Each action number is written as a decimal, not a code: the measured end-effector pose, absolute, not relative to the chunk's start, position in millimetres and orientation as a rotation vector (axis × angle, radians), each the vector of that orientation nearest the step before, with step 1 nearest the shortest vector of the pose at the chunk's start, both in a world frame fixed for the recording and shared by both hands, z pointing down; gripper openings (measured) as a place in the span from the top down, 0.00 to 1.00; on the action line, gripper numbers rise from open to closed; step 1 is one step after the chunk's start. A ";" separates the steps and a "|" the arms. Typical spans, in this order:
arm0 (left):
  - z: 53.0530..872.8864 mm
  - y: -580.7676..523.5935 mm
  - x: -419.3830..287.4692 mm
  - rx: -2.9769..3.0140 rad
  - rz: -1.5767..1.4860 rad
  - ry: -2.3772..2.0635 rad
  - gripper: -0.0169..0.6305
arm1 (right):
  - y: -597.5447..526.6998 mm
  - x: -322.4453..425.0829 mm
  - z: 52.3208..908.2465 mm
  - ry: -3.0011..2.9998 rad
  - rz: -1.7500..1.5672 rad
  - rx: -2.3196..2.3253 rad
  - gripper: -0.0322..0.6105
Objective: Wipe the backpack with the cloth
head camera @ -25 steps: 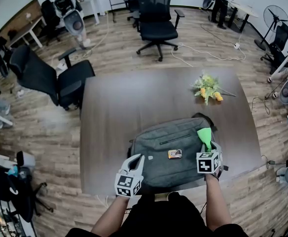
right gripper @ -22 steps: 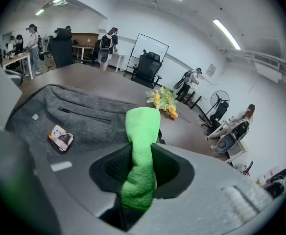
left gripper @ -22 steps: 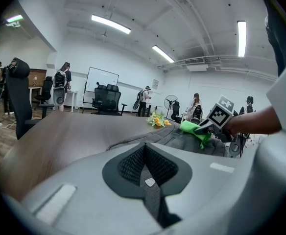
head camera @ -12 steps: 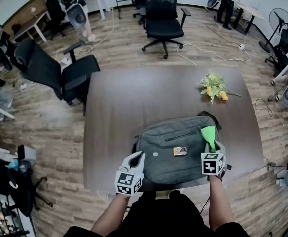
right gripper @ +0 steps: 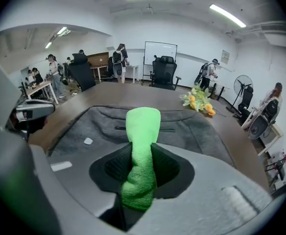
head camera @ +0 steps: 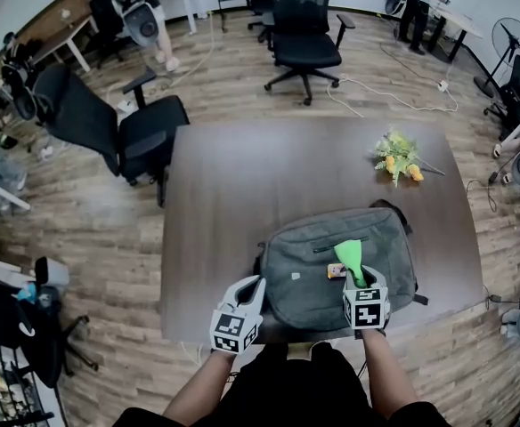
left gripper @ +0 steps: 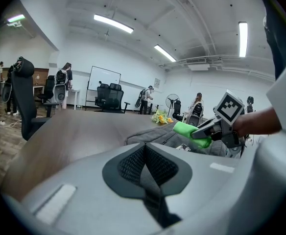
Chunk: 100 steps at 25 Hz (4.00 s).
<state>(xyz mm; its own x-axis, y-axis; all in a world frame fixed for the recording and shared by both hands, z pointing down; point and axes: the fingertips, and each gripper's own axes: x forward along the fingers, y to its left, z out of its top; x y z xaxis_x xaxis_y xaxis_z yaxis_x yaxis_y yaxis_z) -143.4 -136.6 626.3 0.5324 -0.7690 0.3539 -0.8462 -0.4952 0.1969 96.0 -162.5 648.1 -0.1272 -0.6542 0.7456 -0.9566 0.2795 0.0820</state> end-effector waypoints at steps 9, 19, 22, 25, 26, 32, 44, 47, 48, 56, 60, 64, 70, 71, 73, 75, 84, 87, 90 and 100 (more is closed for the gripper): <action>633.2 -127.1 -156.7 2.395 0.337 -1.365 0.95 | -131.8 3.8 673.9 -2.032 0.764 1.253 0.78; 634.6 -108.7 -152.1 2.357 0.353 -1.404 0.95 | -87.8 -66.2 689.9 -2.125 0.925 0.988 0.78; 634.0 -103.1 -152.8 2.345 0.363 -1.418 0.95 | -82.9 -76.2 693.6 -2.126 0.897 0.934 0.78; 634.6 -96.6 -152.2 2.333 0.368 -1.431 0.95 | -81.7 -73.4 699.6 -2.100 0.868 0.919 0.78; 635.1 -95.0 -151.7 2.331 0.370 -1.433 0.95 | -82.4 -70.6 701.4 -2.089 0.851 0.918 0.78; 634.1 -95.9 -145.0 2.338 0.377 -1.432 0.95 | -88.3 -45.3 710.2 -2.025 0.753 0.947 0.78; 628.0 -104.7 -120.4 2.398 0.386 -1.379 0.95 | -100.7 13.7 705.3 -1.935 0.638 1.056 0.78; 627.9 -105.7 -112.6 2.411 0.387 -1.364 0.95 | -99.7 21.7 706.0 -1.913 0.615 1.059 0.78; 627.9 -106.5 -110.6 2.415 0.388 -1.360 0.95 | -99.5 24.6 705.8 -1.905 0.612 1.062 0.78; 624.0 -112.6 -108.2 2.436 0.391 -1.350 0.95 | -107.5 68.4 698.4 -1.806 0.527 1.152 0.78; 625.6 -113.6 -106.1 2.437 0.395 -1.347 0.95 | -114.4 96.5 695.4 -1.746 0.465 1.200 0.78; 626.0 -114.9 -101.3 2.444 0.390 -1.336 0.95 | -120.0 125.8 690.0 -1.696 0.467 1.266 0.78; 626.3 -118.1 -94.8 2.458 0.390 -1.318 0.95 | -125.6 170.0 678.3 -1.618 0.445 1.366 0.78; 625.8 -119.1 -92.8 2.460 0.386 -1.315 0.95 | -126.6 177.5 676.3 -1.598 0.420 1.376 0.78; 625.3 -121.7 -89.5 2.462 0.384 -1.313 0.95 | -129.6 191.1 672.0 -1.555 0.354 1.387 0.78; 624.1 -123.6 -86.3 2.464 0.376 -1.314 0.95 | -131.4 201.3 667.5 -1.527 0.314 1.396 0.78; 618.0 -125.8 -85.0 2.451 0.323 -1.306 0.95 | -131.7 236.2 649.7 -1.437 0.216 1.457 0.78; 617.6 -126.8 -86.5 2.450 0.318 -1.318 0.95 | -132.7 243.8 648.3 -1.432 0.213 1.477 0.78; 617.0 -125.1 -86.6 2.451 0.321 -1.325 0.95 | -130.5 248.4 645.1 -1.440 0.209 1.499 0.78; 599.0 -118.1 -78.7 2.486 0.288 -1.330 0.95 | -142.9 196.9 584.0 -1.720 0.126 1.639 0.78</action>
<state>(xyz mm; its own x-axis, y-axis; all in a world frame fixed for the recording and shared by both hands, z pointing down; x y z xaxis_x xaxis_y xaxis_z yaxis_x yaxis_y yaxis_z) -78.7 -118.1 599.0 0.5496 -0.7732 0.3163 -0.8348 -0.5229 0.1724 196.9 -142.9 584.0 0.0944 -0.8215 0.5623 -0.8948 0.1776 0.4097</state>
